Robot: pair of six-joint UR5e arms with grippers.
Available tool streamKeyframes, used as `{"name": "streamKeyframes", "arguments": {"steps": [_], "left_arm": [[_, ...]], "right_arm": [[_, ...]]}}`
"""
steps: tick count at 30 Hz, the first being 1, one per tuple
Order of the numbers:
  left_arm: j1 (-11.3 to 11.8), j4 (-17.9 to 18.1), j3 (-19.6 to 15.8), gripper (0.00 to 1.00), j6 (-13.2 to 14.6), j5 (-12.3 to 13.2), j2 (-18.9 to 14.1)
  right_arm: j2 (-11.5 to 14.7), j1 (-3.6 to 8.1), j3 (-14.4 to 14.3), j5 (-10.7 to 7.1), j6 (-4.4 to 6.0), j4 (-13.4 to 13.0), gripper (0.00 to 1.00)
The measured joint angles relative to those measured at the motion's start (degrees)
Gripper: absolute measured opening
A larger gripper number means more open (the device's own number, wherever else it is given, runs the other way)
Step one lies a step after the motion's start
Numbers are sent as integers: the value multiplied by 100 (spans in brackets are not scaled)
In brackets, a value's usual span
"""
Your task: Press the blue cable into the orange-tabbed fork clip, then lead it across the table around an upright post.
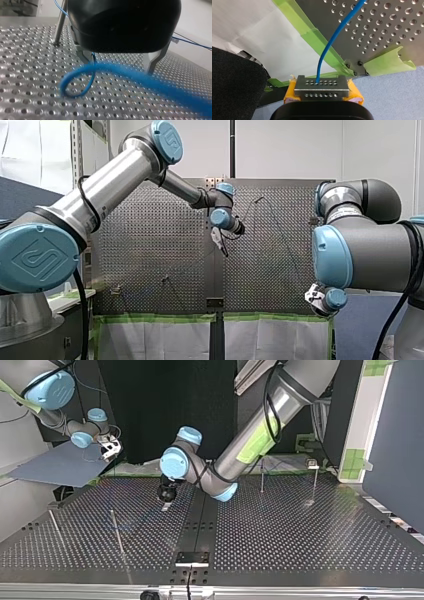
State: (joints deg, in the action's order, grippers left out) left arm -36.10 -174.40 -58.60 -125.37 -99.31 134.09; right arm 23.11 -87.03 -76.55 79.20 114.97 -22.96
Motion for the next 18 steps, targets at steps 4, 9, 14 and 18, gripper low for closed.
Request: {"name": "streamKeyframes", "arguments": {"steps": [4,9,14,18], "left_arm": [[26,-222,0,100,16,-6,-3],[62,-506,0,100,31,-7,-59],[72,-624,0,100,38,-5,-216],[43,-681,0,100,46,3,-315]], "right_arm": [[-1,2,0,-1,0,4,3],[0,2,-2,-1,-9,19,3],[-1,2,-1,-2,-16,26,3],[-2,2,-2,-4,-17,39,3]]}}
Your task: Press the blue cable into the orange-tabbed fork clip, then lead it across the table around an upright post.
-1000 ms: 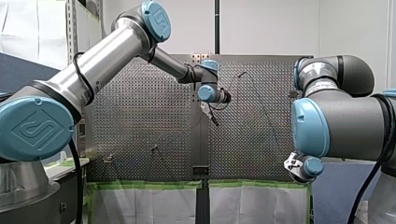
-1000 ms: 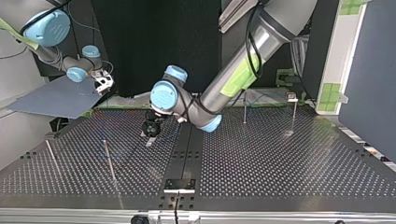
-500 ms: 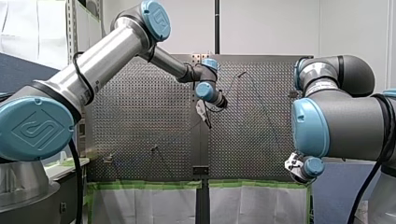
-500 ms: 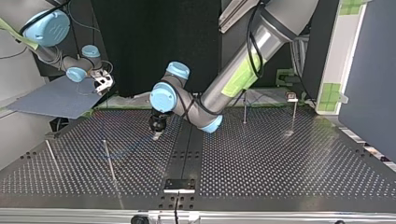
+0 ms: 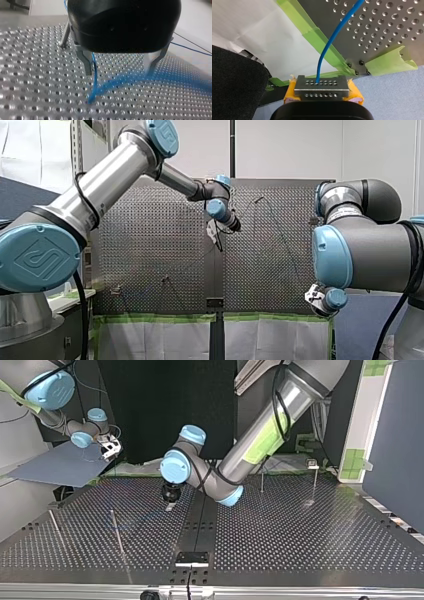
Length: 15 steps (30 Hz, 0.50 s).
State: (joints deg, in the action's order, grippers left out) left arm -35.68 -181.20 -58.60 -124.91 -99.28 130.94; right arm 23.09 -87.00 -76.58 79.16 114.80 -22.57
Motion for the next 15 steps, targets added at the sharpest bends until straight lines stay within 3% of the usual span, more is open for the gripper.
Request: {"name": "streamKeyframes", "arguments": {"steps": [10,15], "left_arm": [[-186,-354,0,100,214,27,-74],[-270,-416,0,100,269,-103,-263]], "right_arm": [[-1,1,1,0,0,28,3],[0,3,-1,-4,0,32,3]]}}
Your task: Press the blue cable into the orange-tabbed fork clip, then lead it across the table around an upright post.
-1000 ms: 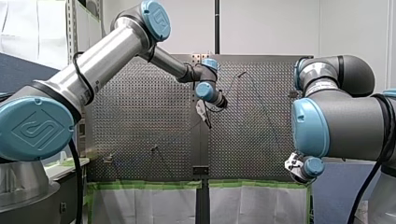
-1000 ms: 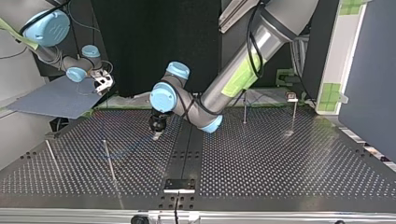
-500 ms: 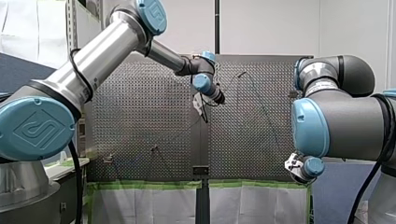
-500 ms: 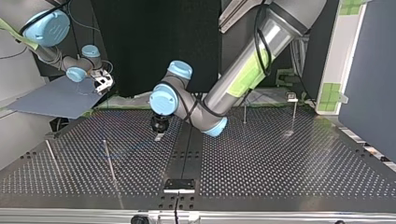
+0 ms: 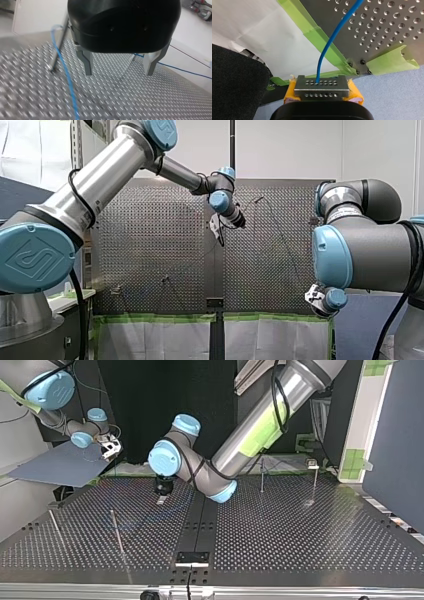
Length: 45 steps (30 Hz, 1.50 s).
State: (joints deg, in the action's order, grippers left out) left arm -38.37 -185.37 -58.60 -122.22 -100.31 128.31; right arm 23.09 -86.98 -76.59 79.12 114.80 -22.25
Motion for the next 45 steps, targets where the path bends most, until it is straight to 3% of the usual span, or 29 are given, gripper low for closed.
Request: {"name": "streamKeyframes", "arguments": {"steps": [7,12,21,27,36,45], "left_arm": [[-159,-74,-1,100,227,60,-380],[-265,175,0,100,511,345,-644],[-344,511,0,100,1017,879,-706],[-317,810,0,100,881,1117,-702],[-255,952,0,100,423,1141,-694],[-236,900,0,100,556,996,-693]], "right_arm": [[1,8,1,-1,0,6,3],[4,19,2,-1,0,13,3],[2,27,4,-1,-21,54,3],[4,28,6,-5,-39,66,3],[5,19,7,-10,-64,86,3],[3,24,7,-45,-70,105,3]]}}
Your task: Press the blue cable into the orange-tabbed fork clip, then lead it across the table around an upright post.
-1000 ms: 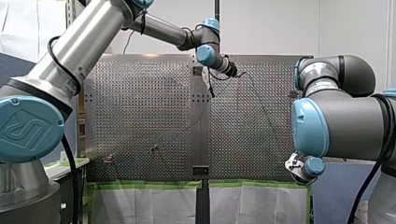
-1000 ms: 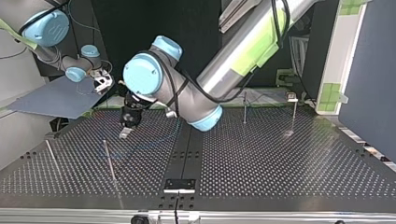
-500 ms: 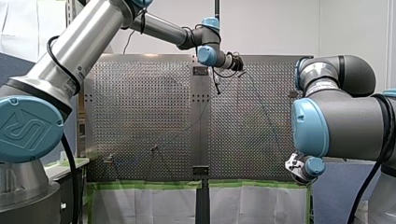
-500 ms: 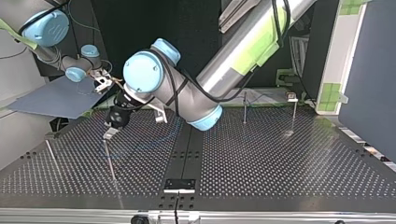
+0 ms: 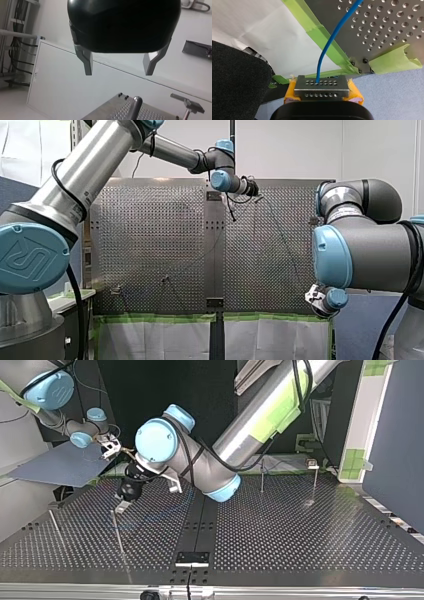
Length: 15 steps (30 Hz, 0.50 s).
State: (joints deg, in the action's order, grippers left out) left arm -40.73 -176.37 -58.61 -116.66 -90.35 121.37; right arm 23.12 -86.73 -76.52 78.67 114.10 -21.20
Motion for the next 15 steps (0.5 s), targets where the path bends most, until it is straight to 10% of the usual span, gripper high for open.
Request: {"name": "streamKeyframes", "arguments": {"steps": [15], "left_arm": [[-23,-835,1,100,853,-880,-3]], "right_arm": [[-2,-20,1,-52,0,5,3]]}}
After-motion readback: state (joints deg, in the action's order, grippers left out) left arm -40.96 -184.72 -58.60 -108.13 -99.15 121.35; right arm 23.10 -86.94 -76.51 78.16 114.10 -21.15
